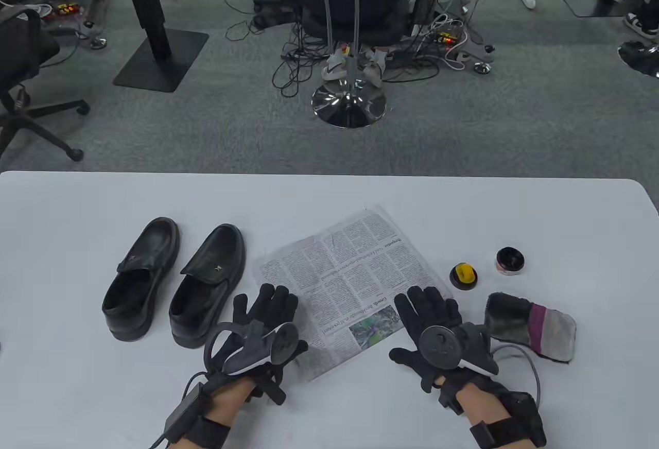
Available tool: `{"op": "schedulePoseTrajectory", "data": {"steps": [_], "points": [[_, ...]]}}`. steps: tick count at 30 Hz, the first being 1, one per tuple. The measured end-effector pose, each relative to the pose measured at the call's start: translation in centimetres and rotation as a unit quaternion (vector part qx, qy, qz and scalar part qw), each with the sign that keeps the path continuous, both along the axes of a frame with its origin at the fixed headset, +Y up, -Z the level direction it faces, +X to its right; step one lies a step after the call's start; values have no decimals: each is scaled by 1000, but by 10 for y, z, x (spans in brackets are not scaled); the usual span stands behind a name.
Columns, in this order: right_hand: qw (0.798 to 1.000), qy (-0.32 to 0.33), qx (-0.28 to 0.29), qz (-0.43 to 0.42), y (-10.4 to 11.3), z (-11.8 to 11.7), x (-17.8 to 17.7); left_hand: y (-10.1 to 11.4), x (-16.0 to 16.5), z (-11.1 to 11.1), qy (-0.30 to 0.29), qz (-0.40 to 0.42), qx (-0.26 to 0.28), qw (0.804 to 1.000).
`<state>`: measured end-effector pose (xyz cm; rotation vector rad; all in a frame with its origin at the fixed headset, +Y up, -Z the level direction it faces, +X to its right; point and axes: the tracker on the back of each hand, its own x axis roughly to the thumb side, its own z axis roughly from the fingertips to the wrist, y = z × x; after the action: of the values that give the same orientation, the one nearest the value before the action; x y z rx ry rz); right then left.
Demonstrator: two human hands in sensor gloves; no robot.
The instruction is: Dip and apply built-in sponge shoe polish on shoes
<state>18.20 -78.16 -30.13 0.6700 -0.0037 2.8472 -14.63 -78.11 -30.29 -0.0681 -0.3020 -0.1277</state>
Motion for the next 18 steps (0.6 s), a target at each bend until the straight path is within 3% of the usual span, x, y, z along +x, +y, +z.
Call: {"op": "schedulePoseTrajectory", "data": {"steps": [7,13,18], "points": [[1000,2,1,1,1,2,-2,4,0,3,34,-6,27,999],[1000,-5,16,-15,8,3,4,12,4,6,116,-70,82,987],[1000,-7,16,-20,9,3,5,1,12,4,145,-88,48,984]]}}
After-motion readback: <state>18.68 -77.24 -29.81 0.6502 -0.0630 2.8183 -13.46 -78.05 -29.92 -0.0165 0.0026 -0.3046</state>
